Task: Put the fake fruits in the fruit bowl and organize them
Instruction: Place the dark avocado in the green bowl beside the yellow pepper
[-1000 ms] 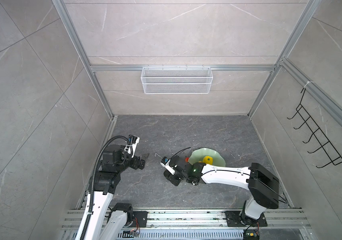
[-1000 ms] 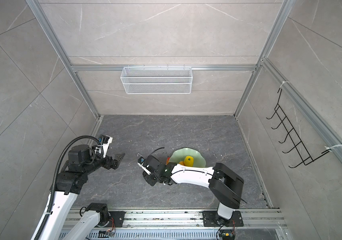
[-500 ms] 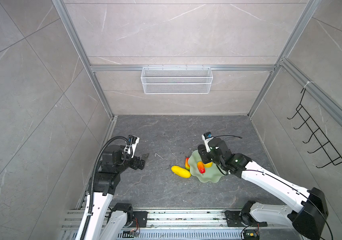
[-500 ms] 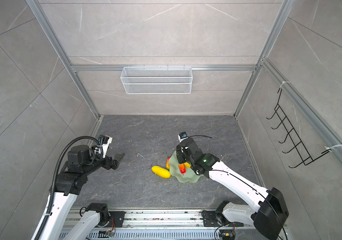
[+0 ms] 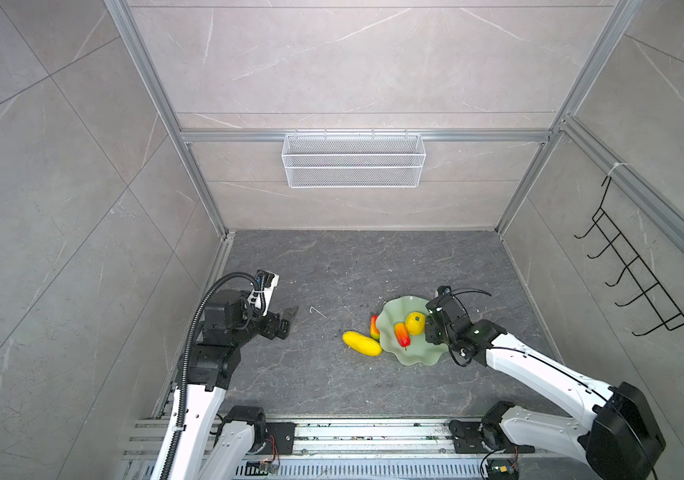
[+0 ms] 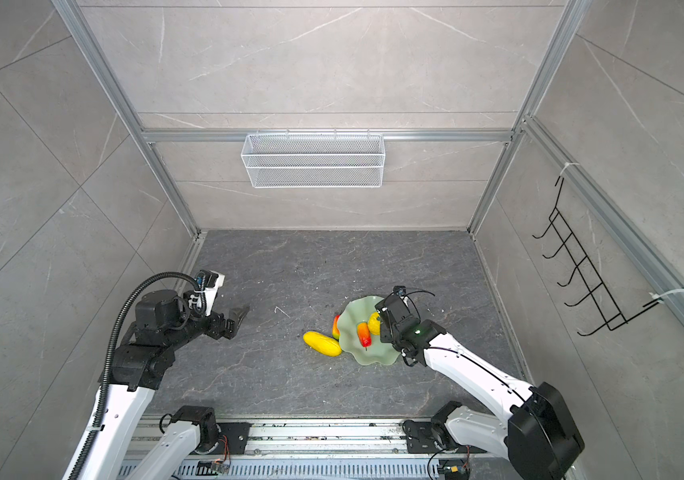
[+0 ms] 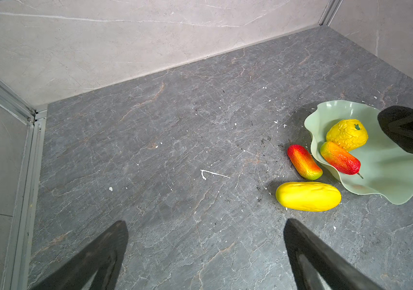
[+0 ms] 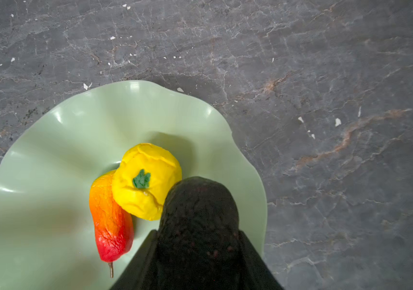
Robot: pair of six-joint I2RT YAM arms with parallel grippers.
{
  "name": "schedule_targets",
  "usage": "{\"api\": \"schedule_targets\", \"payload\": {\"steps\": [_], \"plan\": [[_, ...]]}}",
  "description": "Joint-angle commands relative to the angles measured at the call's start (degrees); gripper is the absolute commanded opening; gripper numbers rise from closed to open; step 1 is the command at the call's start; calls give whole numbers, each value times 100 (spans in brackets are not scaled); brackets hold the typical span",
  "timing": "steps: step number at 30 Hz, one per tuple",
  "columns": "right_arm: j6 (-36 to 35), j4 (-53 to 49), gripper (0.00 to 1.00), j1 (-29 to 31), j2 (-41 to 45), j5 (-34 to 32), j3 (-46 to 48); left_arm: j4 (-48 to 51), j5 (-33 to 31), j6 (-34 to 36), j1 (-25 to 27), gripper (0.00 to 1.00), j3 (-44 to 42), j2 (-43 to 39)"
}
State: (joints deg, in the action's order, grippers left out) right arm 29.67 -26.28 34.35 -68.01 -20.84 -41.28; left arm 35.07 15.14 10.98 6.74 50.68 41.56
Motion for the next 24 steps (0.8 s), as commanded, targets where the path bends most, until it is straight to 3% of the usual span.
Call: {"api": "schedule_targets", "payload": {"steps": [1,10,16,24], "plan": [[405,545,26,-25,-141,77,210,-69,22,-20,-24,100,186,-42],[733,1005,27,-24,-570,86,366,-70,31,-21,-24,100,197,-12],[727,1247,33,-24,-867,177,358,-68,11,-21,-24,100,188,3],[501,1010,40,-25,-695,-50,259,-68,24,-16,-24,100,193,22]]}}
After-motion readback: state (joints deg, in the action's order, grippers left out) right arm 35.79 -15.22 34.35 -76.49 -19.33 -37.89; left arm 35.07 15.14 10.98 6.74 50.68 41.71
